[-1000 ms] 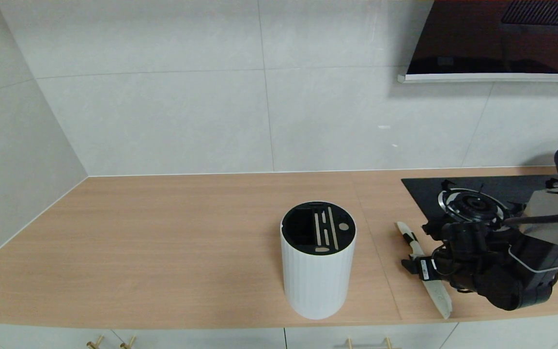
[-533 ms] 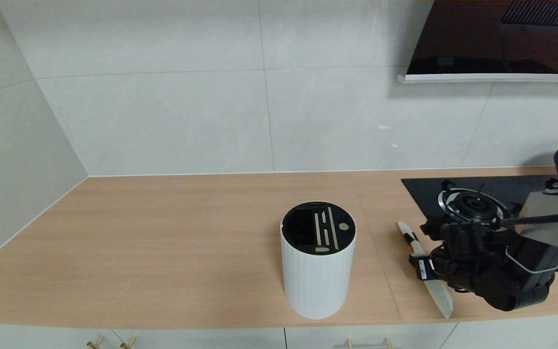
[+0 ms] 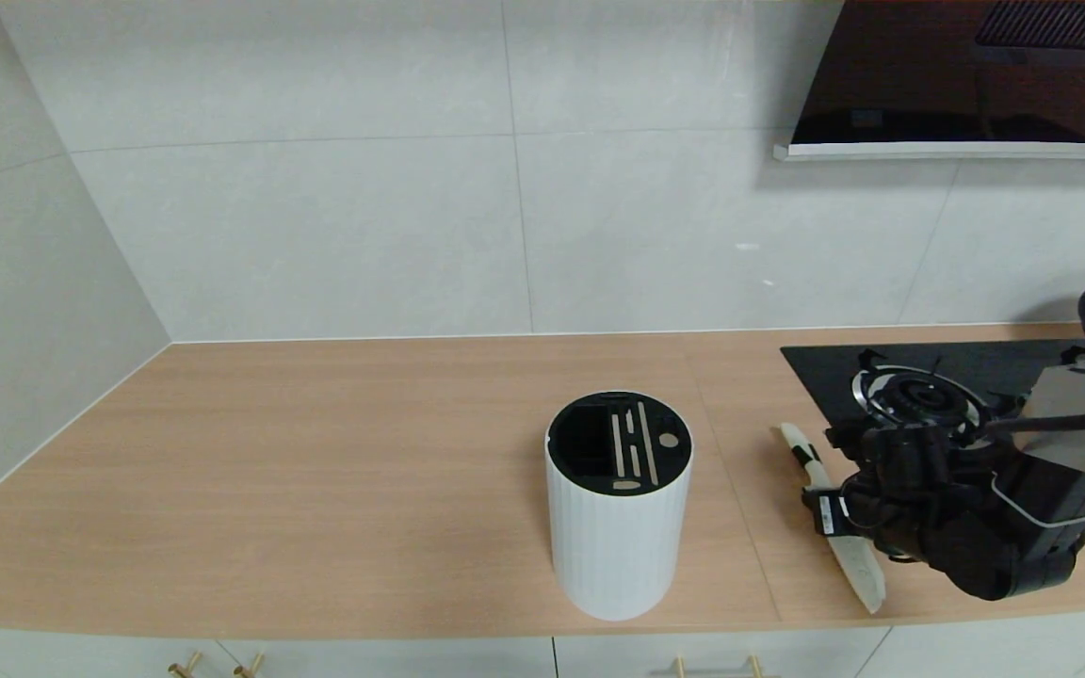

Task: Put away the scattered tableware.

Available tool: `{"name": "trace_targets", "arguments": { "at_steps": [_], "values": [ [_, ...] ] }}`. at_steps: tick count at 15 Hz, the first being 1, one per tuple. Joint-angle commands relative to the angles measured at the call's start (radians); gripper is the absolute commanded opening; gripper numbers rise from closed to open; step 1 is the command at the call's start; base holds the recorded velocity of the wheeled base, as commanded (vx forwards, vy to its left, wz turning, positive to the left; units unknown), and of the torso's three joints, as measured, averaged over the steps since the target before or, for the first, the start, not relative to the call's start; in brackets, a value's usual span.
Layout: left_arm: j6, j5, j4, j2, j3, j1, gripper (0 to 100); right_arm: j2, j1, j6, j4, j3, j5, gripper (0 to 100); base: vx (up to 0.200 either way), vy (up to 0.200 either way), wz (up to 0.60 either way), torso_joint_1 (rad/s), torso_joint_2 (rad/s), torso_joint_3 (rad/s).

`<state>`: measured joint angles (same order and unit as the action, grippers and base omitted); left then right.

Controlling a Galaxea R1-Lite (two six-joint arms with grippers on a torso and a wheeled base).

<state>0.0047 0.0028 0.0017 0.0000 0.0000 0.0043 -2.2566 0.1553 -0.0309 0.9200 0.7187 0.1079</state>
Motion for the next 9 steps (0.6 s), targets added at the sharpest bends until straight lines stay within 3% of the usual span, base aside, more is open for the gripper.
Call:
{"name": "trace_targets", "arguments": {
  "at_steps": [1, 5, 9],
  "values": [
    [0.0, 0.0, 0.0, 0.0, 0.0, 0.0, 100, 0.158, 0.001, -0.006, -0.016, -0.027, -0.002, 0, 0.0, 0.0, 0.0, 0.0, 0.0, 0.0],
    [0.0, 0.0, 0.0, 0.0, 0.0, 0.0, 100, 0.328, 0.018, -0.007, -0.058, -0.061, -0.007, 0, 0.0, 0.0, 0.0, 0.0, 0.0, 0.0],
    [0.011, -0.001, 0.0, 0.0, 0.0, 0.0, 100, 0.508, 0.104, -0.006, -0.059, -0.093, -0.007, 0, 0.0, 0.0, 0.0, 0.0, 0.0, 0.0]
  ]
}}
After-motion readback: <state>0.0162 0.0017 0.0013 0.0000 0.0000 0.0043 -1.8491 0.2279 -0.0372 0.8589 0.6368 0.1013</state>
